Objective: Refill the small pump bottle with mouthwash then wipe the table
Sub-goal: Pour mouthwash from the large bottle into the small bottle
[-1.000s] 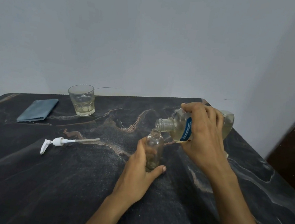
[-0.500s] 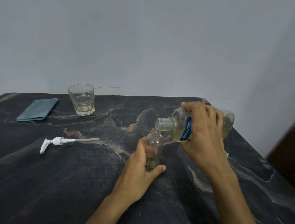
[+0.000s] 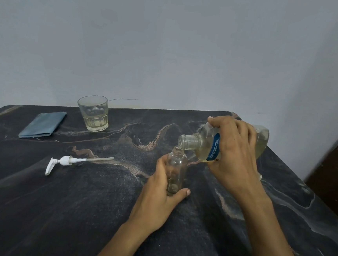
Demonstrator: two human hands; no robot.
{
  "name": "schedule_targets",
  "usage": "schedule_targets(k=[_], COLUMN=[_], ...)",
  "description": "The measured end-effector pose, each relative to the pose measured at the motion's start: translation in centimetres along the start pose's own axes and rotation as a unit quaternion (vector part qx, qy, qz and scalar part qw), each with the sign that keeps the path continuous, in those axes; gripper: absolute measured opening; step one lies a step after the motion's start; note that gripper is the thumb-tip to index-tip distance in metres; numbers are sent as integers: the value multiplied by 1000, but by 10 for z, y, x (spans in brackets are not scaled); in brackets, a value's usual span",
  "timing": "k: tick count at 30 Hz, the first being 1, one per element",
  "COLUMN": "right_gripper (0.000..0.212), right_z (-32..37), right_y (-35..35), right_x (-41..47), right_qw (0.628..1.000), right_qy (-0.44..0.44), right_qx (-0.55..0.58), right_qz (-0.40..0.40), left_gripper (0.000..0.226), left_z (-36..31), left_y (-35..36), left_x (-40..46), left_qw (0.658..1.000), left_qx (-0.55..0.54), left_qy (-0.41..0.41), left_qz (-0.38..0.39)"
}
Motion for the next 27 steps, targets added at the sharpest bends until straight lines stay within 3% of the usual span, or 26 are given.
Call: schedule_targets(k=[6, 16, 27], right_gripper=[91, 90, 90], right_z=[1, 0, 0], right_y=[0, 0, 0], right_x=[0, 0, 0], right_qw=[1000, 1000, 1000], right_qy=[-6, -1, -4], right_qx=[-5, 2, 4], right_qz=[0, 3, 2], left_gripper=[76, 50, 50], left_z=[-7, -15, -18], left_y=[-3, -14, -14], left_x=[-3, -6, -7], left_qw=[1000, 995, 995], left_qx=[-1, 5, 2], left_qy=[6, 14, 12], left_qz=[-11, -96, -102])
Point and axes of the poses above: each hand's wrist, its own x-axis towards the middle knuckle, its own y-axis out of the palm, z = x × y, the point moved 5 cm from there along x, towards the middle knuckle, and after that the axes turned 10 degrees about z, right-handed, at the moved point
